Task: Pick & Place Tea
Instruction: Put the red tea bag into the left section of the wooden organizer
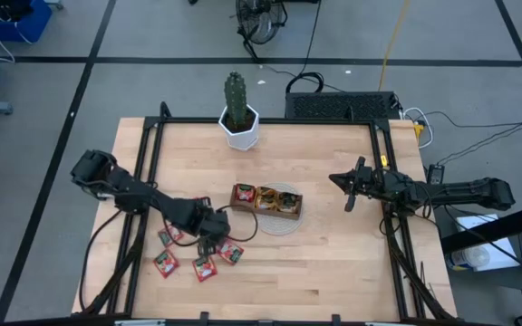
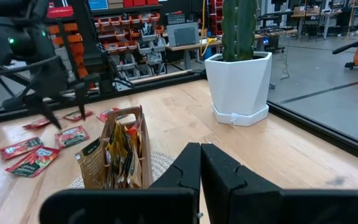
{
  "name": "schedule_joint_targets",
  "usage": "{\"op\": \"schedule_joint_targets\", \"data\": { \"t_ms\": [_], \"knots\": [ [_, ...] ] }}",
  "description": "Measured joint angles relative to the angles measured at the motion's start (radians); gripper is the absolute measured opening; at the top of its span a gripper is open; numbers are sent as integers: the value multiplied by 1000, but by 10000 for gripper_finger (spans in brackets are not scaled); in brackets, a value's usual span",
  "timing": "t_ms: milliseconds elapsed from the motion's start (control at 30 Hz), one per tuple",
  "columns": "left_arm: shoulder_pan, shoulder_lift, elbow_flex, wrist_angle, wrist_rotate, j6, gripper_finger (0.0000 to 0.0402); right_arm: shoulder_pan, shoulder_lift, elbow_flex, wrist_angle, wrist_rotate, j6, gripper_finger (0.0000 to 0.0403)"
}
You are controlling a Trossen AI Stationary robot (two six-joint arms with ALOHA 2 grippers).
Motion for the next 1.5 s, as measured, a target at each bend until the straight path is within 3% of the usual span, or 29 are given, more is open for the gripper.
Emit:
{"op": "schedule_joint_targets", "data": {
  "t_ms": [133,367,733,1100,1233,1500],
  "knots": [
    [33,-1,65,-119,27,-75,254,0,0,0,0,0,0,0],
    [42,18,31,-124,126,-171,287,0,0,0,0,0,0,0],
    [27,147,-12,-40,174,-68,290,0,0,0,0,0,0,0],
    [27,152,-18,42,146,7,288,0,0,0,0,0,0,0],
    [26,148,-47,75,146,7,267,0,0,0,0,0,0,0],
    [27,123,-61,76,148,18,179,0,0,0,0,0,0,0]
  ]
}}
